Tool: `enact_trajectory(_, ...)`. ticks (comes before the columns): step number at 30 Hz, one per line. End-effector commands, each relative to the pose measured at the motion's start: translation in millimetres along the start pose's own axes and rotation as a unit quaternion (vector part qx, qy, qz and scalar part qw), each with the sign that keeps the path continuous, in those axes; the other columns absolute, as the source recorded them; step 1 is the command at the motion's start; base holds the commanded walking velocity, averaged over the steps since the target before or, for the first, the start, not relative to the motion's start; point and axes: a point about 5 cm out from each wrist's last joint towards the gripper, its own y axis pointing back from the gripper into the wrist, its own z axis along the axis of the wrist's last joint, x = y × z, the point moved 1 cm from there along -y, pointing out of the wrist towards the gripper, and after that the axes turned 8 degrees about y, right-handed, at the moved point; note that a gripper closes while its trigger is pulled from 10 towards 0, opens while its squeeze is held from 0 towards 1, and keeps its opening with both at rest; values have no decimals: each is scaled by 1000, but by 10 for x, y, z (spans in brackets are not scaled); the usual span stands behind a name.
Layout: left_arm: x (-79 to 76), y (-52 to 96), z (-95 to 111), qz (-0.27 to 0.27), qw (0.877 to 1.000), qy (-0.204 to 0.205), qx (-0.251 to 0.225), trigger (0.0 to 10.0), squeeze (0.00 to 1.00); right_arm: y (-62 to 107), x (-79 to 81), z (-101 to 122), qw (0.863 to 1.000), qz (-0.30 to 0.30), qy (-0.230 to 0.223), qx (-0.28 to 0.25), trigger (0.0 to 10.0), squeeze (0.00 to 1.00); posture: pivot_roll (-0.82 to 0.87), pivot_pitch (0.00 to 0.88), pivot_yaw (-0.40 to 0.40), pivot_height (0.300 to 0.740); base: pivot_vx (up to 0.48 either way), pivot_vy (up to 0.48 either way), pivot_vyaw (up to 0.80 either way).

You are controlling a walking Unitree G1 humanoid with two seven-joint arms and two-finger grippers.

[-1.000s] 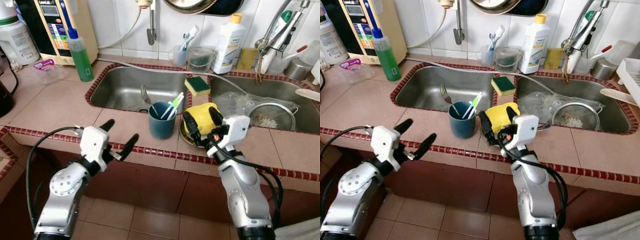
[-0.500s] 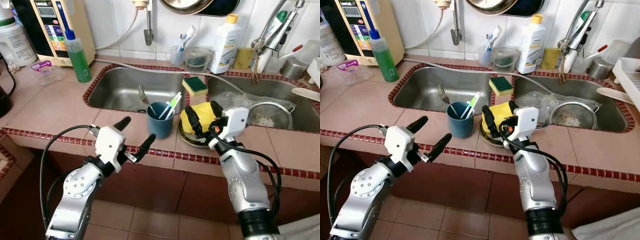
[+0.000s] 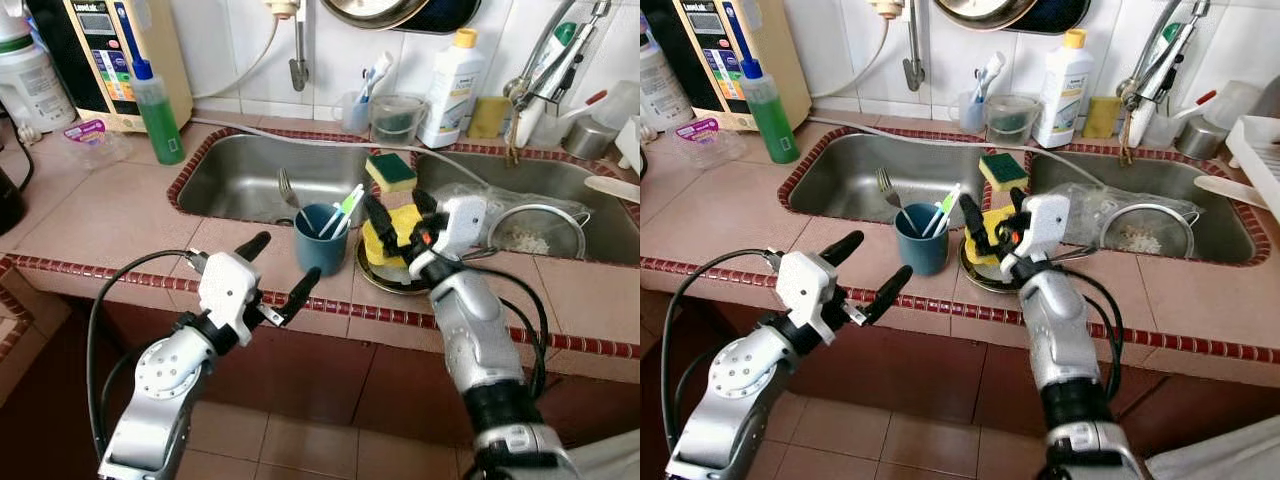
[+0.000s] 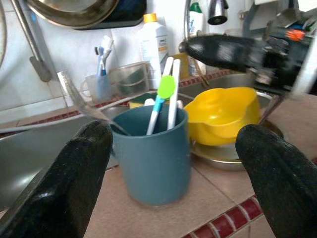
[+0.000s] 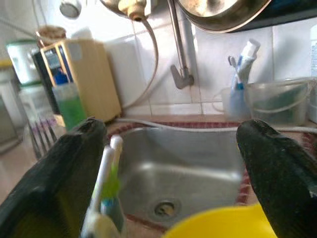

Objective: Kitchen organization

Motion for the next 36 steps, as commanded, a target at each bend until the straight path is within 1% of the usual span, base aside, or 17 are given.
enact_trajectory(1,-35,-3,31,-4,1000,-4,-2,10000,0,-27,12,-12,1000,2,-22,-2,10000,0,-13,35,3,740,0,0,0)
enact_trajectory(6,-92,-30,35,-9,1000,0,-5,10000,0,-108,46,-23,999,20,-28,-1,10000,0,-11,28,0,740,0,0,0)
enact_trajectory(9,-130,-43,36,-12,1000,3,-6,10000,0,-143,70,-52,998,33,-44,5,10000,0,-8,25,-2,740,0,0,0)
enact_trajectory(14,-164,-57,36,-14,1000,6,-8,10000,0,-178,80,-82,998,35,-54,15,10000,0,-5,24,-6,740,0,0,0)
enact_trajectory(16,-170,-58,39,-14,1000,8,-9,10000,0,-194,80,-115,997,37,-66,26,9882,0,-6,26,-8,740,0,0,0)
enact_trajectory(17,-171,-59,40,-13,1000,8,-9,10000,0,-197,80,-119,997,37,-66,27,8667,0,-5,27,-10,740,0,0,0)
enact_trajectory(18,-172,-60,39,-13,1000,7,-8,10000,0,-198,82,-130,997,39,-65,32,4980,0,-5,28,-11,740,0,0,0)
enact_trajectory(19,-172,-60,37,-13,1000,7,-8,10000,0,-199,83,-139,997,40,-64,35,4980,0,-5,28,-11,740,0,0,0)
enact_trajectory(20,-170,-63,40,-11,1000,8,-9,10000,0,-197,99,-164,996,47,-67,41,0,0,-5,31,-13,740,0,0,0)
enact_trajectory(23,-165,-65,44,-8,1000,7,-10,10000,0,-189,128,-174,995,63,-66,38,0,0,-2,38,-15,740,0,0,0)
enact_trajectory(27,-169,-61,48,-5,1000,9,-10,10000,0,-194,131,-183,994,65,-72,41,0,0,0,42,-17,740,0,0,0)
enact_trajectory(29,-185,-61,44,-6,1000,10,-10,10000,0,-209,152,-184,993,73,-83,41,0,0,2,45,-18,740,0,0,0)
enact_trajectory(36,-192,-68,50,-4,1000,12,-11,10000,0,-242,133,-162,993,72,-89,40,0,0,2,49,-17,740,0,0,0)
